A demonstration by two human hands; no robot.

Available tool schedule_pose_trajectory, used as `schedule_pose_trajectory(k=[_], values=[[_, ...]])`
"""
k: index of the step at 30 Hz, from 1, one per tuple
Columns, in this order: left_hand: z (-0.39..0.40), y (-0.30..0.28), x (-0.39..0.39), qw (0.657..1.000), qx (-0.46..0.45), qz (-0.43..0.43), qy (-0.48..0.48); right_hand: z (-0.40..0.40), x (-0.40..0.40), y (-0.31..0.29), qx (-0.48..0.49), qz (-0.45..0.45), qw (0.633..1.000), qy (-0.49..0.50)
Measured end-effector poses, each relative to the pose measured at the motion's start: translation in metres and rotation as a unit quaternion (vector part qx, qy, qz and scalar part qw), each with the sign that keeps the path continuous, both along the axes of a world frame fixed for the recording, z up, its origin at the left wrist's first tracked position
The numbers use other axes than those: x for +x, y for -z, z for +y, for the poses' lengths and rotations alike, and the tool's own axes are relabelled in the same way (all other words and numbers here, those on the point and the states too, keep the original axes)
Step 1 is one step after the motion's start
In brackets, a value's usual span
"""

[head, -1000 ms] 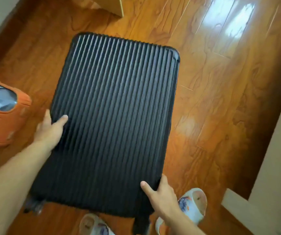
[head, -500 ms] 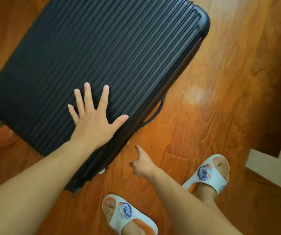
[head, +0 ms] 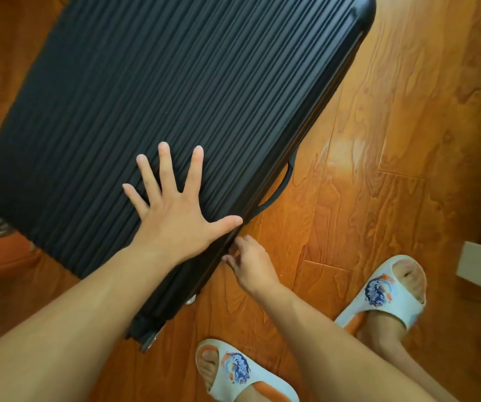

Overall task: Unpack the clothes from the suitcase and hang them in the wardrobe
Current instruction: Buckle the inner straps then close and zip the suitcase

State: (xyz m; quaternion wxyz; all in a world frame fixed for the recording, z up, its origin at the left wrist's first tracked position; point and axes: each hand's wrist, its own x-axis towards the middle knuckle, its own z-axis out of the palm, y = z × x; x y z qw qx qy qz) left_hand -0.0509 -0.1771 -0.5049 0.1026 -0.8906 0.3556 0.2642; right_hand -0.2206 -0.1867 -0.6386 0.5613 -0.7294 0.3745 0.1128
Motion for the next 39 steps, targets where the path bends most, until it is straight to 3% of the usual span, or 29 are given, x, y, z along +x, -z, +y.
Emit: schedule_pose_trajectory(k=[7,10,16,18,23,28,32,36,39], values=[[-0.004,-0.003,-0.003,1.000,0.019,0.020,-0.004,-0.005,-0.008,0.004,0.051,0.004,0.996,0.068],[-0.004,0.000,-0.007,1.000,-0.006,-0.014,0.001,-0.005,-0.003,0.006,-0.005,-0.005,0.999,0.035],[-0.029,0.015,0.005,0.971,-0.080,-0.100,0.201,0.006,-0.012,0.029,-0.117,-0.131,0.983,-0.058],[-0.033,0.023,0.007,0.967,-0.096,-0.112,0.209,-0.001,-0.022,0.038,-0.204,-0.172,0.959,-0.096],[-0.032,0.030,0.009,0.964,-0.099,-0.133,0.210,-0.053,-0.026,0.042,-0.400,-0.233,0.828,-0.316],[-0.029,0.018,-0.001,0.965,-0.070,-0.140,0.208,-0.110,-0.025,0.035,-0.480,-0.166,0.818,-0.270],[-0.030,0.009,-0.004,0.966,-0.065,-0.141,0.205,-0.174,-0.010,0.027,-0.531,-0.104,0.784,-0.302],[-0.036,0.010,-0.006,0.971,-0.043,-0.135,0.194,-0.270,0.001,0.006,-0.560,0.002,0.811,-0.168],[-0.047,0.002,-0.009,0.981,0.007,-0.100,0.168,-0.301,0.013,-0.003,-0.528,0.022,0.827,-0.192]])
